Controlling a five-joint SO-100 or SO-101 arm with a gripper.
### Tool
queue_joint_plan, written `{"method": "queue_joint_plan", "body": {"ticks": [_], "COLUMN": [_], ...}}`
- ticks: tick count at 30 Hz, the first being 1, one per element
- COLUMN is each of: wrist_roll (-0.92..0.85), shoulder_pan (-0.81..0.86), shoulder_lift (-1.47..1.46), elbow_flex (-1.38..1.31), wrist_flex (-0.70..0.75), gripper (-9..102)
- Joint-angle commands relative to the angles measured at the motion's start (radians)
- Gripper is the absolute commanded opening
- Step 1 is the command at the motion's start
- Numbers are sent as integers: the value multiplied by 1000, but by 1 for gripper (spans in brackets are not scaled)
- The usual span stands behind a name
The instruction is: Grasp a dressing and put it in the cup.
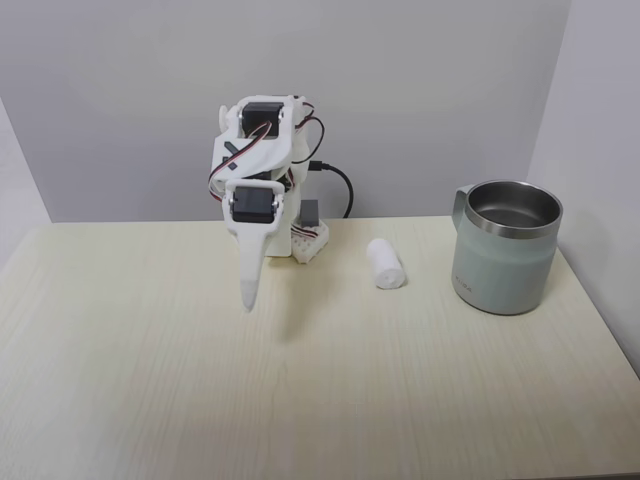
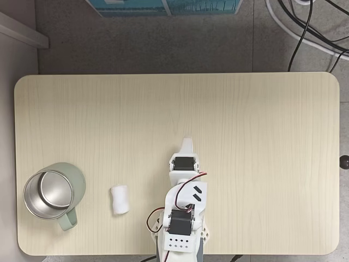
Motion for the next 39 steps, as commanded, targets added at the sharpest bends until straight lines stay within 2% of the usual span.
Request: {"method": "queue_joint_plan", "body": {"ticks": [1, 21, 26, 30, 39], "wrist_roll": [32, 34, 8, -67, -321], "shoulder_pan": [64, 44, 18, -67, -360], "shoulder_lift": [-5, -5, -6, 3, 336], "elbow_flex": [-23, -3, 184, 345, 715], "wrist_flex": [-86, -58, 124, 261, 492], "gripper": [0, 0, 0, 0, 2]}}
